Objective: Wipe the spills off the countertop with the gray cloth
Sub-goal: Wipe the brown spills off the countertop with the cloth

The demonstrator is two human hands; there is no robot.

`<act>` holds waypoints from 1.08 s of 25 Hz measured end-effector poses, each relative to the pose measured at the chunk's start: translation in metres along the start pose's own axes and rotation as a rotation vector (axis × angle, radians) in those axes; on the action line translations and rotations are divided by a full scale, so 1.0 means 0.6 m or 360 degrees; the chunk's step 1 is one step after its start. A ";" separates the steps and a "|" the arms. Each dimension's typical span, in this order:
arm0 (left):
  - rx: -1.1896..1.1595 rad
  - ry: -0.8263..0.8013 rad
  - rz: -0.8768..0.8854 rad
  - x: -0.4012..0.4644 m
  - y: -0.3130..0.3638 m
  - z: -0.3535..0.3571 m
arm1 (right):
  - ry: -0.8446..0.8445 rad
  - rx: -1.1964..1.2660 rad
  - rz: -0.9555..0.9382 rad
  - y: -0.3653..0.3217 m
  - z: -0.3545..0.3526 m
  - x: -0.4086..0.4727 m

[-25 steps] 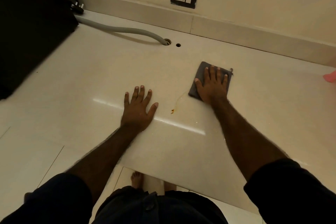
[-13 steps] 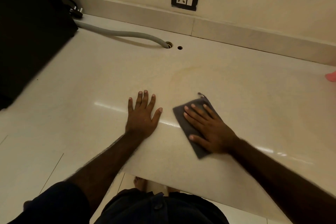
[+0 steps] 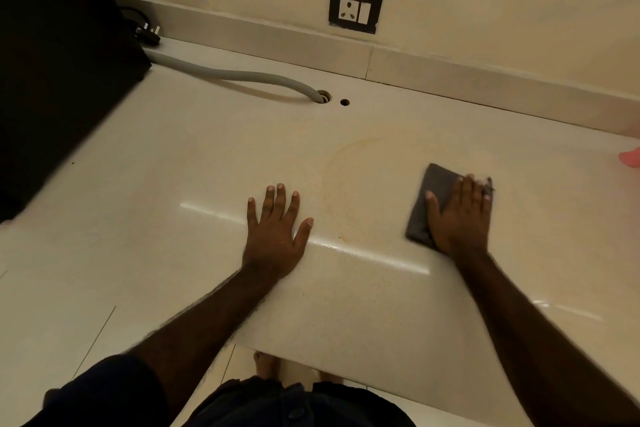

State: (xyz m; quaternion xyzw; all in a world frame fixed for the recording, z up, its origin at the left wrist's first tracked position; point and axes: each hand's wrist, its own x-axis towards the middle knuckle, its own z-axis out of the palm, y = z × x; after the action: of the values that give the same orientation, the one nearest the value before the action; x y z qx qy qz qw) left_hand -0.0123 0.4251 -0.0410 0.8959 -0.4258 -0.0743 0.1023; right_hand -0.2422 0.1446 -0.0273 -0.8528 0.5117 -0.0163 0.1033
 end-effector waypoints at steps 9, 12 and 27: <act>-0.0005 -0.0017 -0.0012 0.003 -0.003 0.005 | -0.0132 -0.0045 -0.0586 -0.142 0.039 -0.106; -0.0024 0.0009 0.0005 0.003 -0.004 0.006 | -0.0048 0.0003 -0.0479 -0.061 0.034 -0.113; 0.0000 0.0024 -0.0005 0.003 0.001 0.007 | -0.0147 -0.0218 -0.0763 -0.160 0.007 0.261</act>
State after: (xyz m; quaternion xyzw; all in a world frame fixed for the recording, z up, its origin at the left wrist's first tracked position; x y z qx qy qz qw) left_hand -0.0128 0.4229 -0.0447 0.8971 -0.4237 -0.0677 0.1056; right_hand -0.0835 0.0516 -0.0248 -0.9546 0.2896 0.0333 0.0618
